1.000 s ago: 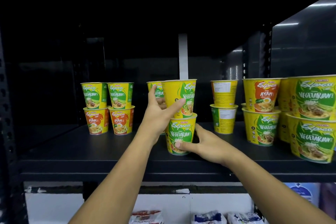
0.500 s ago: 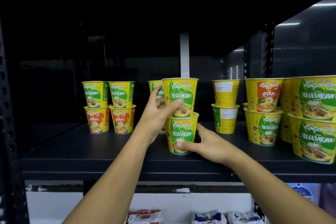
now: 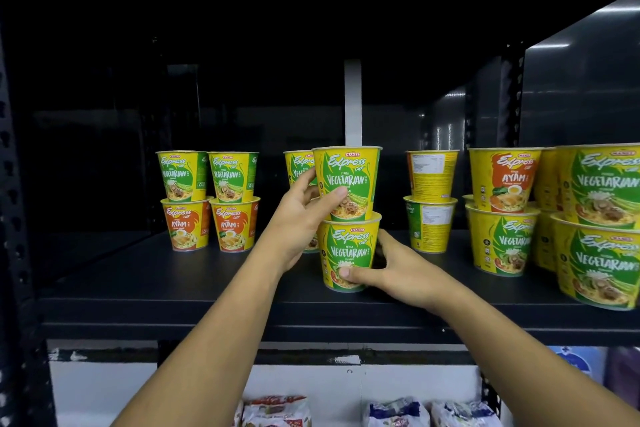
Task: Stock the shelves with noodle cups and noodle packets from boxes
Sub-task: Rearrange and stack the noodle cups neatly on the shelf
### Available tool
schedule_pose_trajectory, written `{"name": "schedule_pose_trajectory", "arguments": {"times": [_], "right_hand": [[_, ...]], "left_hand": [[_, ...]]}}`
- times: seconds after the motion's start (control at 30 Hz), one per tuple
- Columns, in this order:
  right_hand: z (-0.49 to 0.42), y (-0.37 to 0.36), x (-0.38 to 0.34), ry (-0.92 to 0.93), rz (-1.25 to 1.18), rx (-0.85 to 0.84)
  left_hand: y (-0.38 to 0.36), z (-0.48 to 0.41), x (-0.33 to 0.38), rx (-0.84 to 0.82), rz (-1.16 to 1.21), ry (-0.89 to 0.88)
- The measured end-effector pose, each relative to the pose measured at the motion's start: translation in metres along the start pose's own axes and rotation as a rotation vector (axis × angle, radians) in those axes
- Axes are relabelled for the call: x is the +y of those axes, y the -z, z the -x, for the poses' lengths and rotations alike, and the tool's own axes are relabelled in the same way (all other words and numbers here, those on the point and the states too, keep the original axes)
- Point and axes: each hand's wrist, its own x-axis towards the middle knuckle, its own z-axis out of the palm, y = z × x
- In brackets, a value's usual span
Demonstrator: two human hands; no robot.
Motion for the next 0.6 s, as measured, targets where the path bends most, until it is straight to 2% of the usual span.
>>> {"name": "schedule_pose_trajectory", "arguments": {"times": [0.23, 0.33, 0.43, 0.53, 0.6], "right_hand": [[-0.002, -0.001, 0.003, -0.008, -0.016, 0.005], [-0.003, 0.001, 0.007, -0.030, -0.047, 0.018], [-0.008, 0.004, 0.013, -0.079, -0.104, 0.073], [-0.018, 0.009, 0.019, -0.155, -0.171, 0.092], [-0.026, 0.011, 0.022, -0.186, -0.175, 0.100]], "left_hand": [[0.003, 0.000, -0.001, -0.020, -0.036, -0.018], [0.016, 0.003, -0.010, -0.047, -0.128, 0.024], [0.035, 0.013, -0.022, -0.129, -0.451, 0.129], [0.039, 0.022, -0.030, -0.285, -0.801, 0.254], [0.035, 0.021, -0.035, -0.328, -0.942, 0.266]]}}
